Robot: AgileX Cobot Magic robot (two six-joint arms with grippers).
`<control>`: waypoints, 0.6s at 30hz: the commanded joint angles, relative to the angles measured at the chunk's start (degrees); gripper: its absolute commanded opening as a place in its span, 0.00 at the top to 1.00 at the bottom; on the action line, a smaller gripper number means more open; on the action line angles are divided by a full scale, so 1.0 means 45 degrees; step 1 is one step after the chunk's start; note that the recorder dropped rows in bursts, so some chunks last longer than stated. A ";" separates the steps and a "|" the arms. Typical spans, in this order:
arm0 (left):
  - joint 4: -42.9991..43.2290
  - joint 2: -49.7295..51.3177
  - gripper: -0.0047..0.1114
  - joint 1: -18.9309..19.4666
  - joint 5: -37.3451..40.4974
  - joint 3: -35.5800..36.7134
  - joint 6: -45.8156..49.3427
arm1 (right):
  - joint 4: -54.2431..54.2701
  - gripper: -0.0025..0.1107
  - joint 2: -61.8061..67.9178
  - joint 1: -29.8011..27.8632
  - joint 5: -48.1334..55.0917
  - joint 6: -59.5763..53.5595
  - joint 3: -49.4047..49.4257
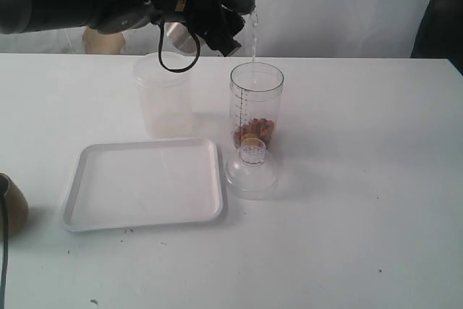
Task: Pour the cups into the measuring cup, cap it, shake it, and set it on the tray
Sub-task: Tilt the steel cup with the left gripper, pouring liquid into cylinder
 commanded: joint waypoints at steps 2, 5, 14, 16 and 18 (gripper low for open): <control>0.0557 -0.0284 0.96 -0.0021 -0.0472 -0.0242 0.0054 | -0.0036 0.98 -0.0079 0.0071 -0.0102 0.0065 0.0059; 0.0797 -0.0095 0.96 -0.0021 -0.0472 -0.0242 0.0054 | -0.0036 0.98 -0.0079 0.0071 -0.0102 0.0065 0.0059; 0.0993 0.0327 0.96 -0.0021 -0.0495 -0.0242 0.0082 | -0.0036 0.98 -0.0079 0.0071 -0.0102 0.0065 0.0059; 0.1145 0.0353 0.96 -0.0021 -0.0495 -0.0242 0.0214 | -0.0036 0.98 -0.0079 0.0071 -0.0102 0.0065 0.0059; 0.1359 0.0353 0.96 -0.0021 -0.0469 -0.0242 0.0285 | -0.0036 0.98 -0.0079 0.0071 -0.0102 0.0065 0.0059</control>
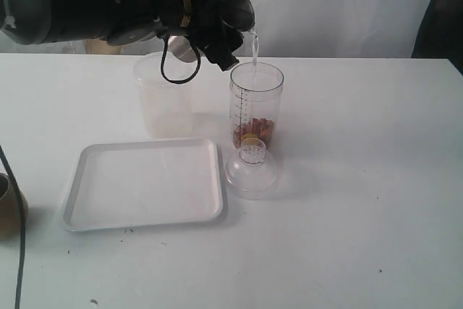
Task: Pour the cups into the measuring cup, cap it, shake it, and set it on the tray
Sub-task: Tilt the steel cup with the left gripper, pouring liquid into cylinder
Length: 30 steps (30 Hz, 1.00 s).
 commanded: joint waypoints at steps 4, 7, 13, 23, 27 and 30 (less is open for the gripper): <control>0.0760 -0.0219 0.96 -0.0021 -0.0518 -0.0211 0.0188 | -0.0036 0.98 -0.0079 0.0071 -0.0102 0.0065 0.0059; 0.0817 -0.0219 0.96 -0.0021 -0.0518 -0.0211 0.0188 | -0.0036 0.98 -0.0079 0.0071 -0.0102 0.0065 0.0059; 0.1187 -0.0219 0.96 -0.0021 -0.0518 -0.0211 0.0188 | -0.0036 0.98 -0.0079 0.0071 -0.0102 0.0065 0.0059; 0.1782 -0.0219 0.96 -0.0021 -0.0518 -0.0211 0.0188 | -0.0036 0.98 -0.0079 0.0071 -0.0102 0.0065 0.0059; 0.1839 -0.0219 0.96 -0.0021 -0.0518 -0.0211 0.0188 | -0.0036 0.98 -0.0079 0.0071 -0.0102 0.0065 0.0059; 0.1945 -0.0219 0.96 -0.0021 -0.0518 -0.0211 0.0188 | -0.0036 0.98 -0.0079 0.0071 -0.0102 0.0065 0.0059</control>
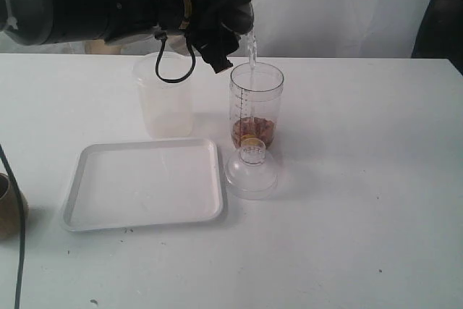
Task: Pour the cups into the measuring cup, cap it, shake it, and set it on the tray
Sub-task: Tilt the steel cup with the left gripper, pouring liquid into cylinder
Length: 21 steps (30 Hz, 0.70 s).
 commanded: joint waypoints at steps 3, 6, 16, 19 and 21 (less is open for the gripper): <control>0.0810 -0.0240 0.96 -0.0021 -0.0447 -0.0202 0.0039 | -0.0036 0.98 -0.0079 0.0071 -0.0102 0.0056 0.0059; 0.0810 -0.0240 0.96 -0.0021 -0.0447 -0.0202 0.0039 | -0.0036 0.98 -0.0079 0.0071 -0.0102 0.0056 0.0059; 0.1210 -0.0240 0.96 -0.0021 -0.0447 -0.0202 0.0039 | -0.0036 0.98 -0.0079 0.0071 -0.0102 0.0056 0.0059; 0.1267 -0.0240 0.96 -0.0021 -0.0447 -0.0202 0.0039 | -0.0036 0.98 -0.0079 0.0071 -0.0102 0.0056 0.0059; 0.1267 -0.0240 0.96 -0.0021 -0.0447 -0.0202 0.0039 | -0.0036 0.98 -0.0079 0.0071 -0.0102 0.0056 0.0059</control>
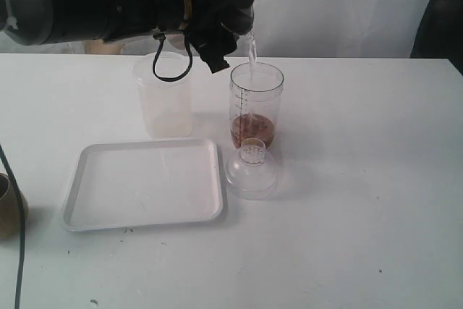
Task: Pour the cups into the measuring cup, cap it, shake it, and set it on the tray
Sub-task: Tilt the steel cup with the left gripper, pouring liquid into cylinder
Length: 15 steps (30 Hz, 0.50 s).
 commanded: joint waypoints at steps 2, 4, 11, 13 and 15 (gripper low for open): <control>0.0344 -0.0240 0.96 -0.0021 -0.0396 -0.0202 0.0039 | -0.0036 0.98 -0.0079 0.0071 -0.0102 0.0056 0.0059; 0.0372 -0.0240 0.96 -0.0021 -0.0396 -0.0202 0.0039 | -0.0036 0.98 -0.0079 0.0071 -0.0102 0.0056 0.0059; 0.0464 -0.0240 0.96 -0.0021 -0.0396 -0.0202 0.0039 | -0.0036 0.98 -0.0079 0.0071 -0.0102 0.0056 0.0059; 0.0464 -0.0240 0.96 -0.0021 -0.0396 -0.0202 0.0039 | -0.0036 0.98 -0.0079 0.0071 -0.0102 0.0056 0.0059; 0.0464 -0.0240 0.96 -0.0021 -0.0396 -0.0202 0.0039 | -0.0036 0.98 -0.0079 0.0071 -0.0102 0.0056 0.0059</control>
